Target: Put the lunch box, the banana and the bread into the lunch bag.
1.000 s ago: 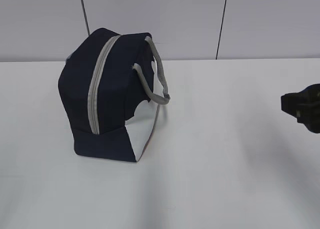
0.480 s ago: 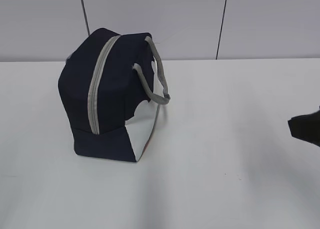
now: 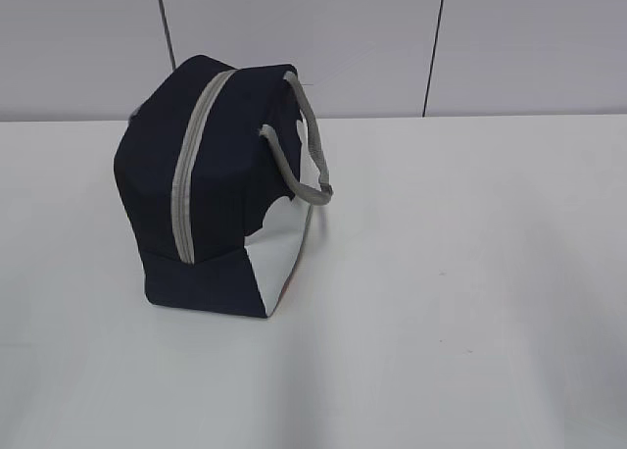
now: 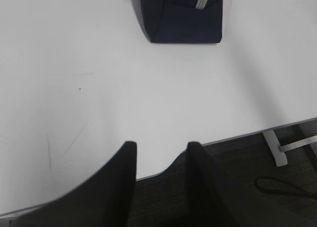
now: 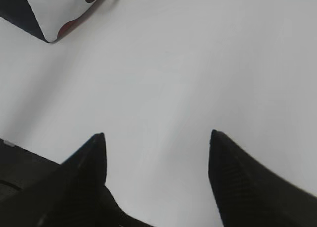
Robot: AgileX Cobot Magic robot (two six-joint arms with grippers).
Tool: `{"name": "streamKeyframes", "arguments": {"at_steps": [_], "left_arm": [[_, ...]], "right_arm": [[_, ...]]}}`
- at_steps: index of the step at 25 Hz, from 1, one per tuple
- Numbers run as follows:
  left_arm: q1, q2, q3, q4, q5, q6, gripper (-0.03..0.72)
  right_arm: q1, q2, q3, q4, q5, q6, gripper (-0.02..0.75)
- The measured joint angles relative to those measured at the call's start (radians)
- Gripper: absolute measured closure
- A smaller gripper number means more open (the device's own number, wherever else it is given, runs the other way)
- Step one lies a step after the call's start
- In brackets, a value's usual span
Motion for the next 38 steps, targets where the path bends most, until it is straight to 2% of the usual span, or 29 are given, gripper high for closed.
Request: {"name": "streamKeyframes", "arguments": {"at_steps": [6,14,24,38], "left_arm": [[0.0,0.0,0.0,0.0,0.0,0.0,0.445],[0.0,0.0,0.0,0.0,0.0,0.0,0.446],[0.0,0.0,0.0,-0.001,0.0,0.0,0.449],[0.0,0.0,0.0,-0.001,0.0,0.0,0.451]], "right_arm": [[-0.073,-0.186,0.0,-0.022,0.161,0.051,0.259],[-0.092,-0.364,0.082,-0.066,0.263,0.076,0.259],[-0.194,-0.542,0.159,-0.074,0.206,0.08,0.259],[-0.197,-0.582,0.161,-0.076,0.206,0.084,0.259]]}}
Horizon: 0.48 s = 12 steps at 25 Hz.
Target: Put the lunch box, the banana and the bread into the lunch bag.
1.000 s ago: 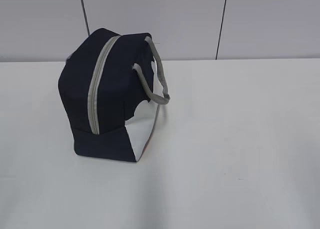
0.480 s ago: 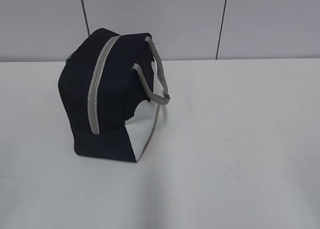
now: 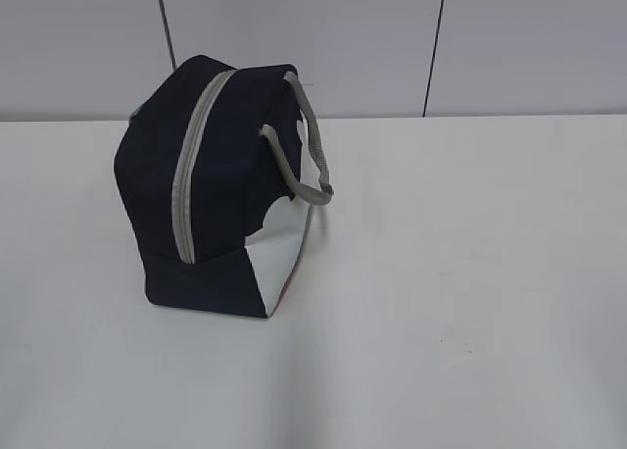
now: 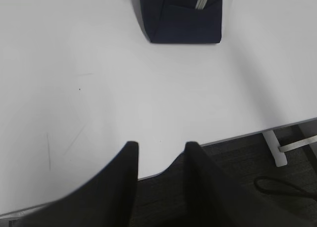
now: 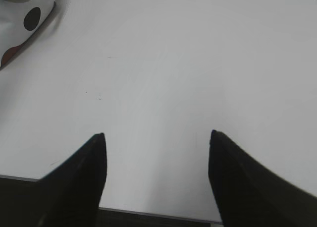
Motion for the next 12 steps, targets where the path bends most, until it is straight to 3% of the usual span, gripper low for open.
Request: {"name": "streamKeyframes", "arguments": {"at_steps": [12], "left_arm": [[0.014,-0.011,0.0,0.0,-0.002,0.0,0.452]], "right_arm": [[0.0,0.0,0.0,0.0,0.0,0.0,0.259]]}}
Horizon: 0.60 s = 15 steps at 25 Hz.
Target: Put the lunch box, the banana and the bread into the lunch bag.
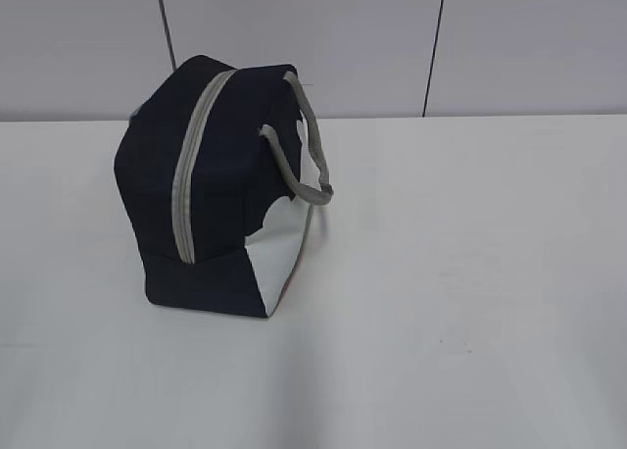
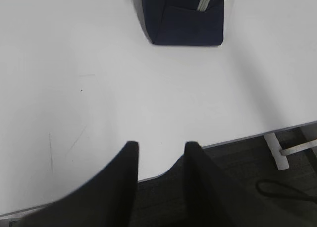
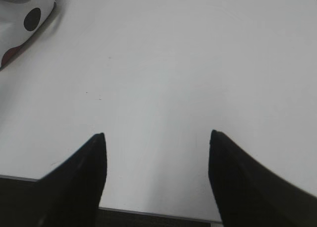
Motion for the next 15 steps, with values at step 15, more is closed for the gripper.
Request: {"name": "streamKeyframes", "arguments": {"at_steps": [15], "left_arm": [[0.096,-0.075,0.0,-0.001,0.004,0.0,0.453]], "right_arm": [[-0.035,0.0,0.0,0.0,0.0,0.0,0.259]]}}
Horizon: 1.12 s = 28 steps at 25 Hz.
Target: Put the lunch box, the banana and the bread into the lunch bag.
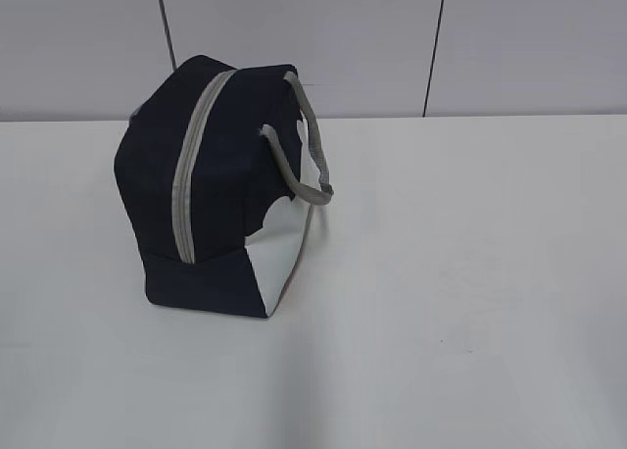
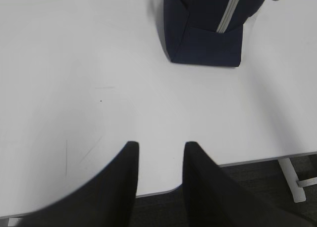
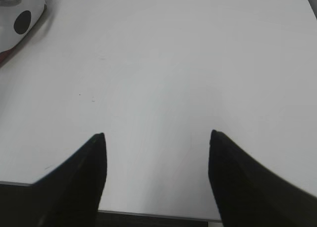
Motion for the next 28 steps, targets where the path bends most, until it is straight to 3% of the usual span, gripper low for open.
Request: {"name": "streamKeyframes", "arguments": {"at_steps": [16,21,28], "left_arm": [[0.001,0.0,0.0,0.006,-0.001,0.001,0.453],[0.001,0.0,0.026,0.07,-0.139,0.009,0.453],[0.001,0.0,0.049,0.094,-0.159,0.011,0.453]], "right_arm": [[0.0,0.0,0.0,0.0,0.0,0.002,0.259],[0.0,0.0,0.0,0.0,0.0,0.002,0.259],[0.0,0.0,0.0,0.0,0.0,0.002,0.259]]}}
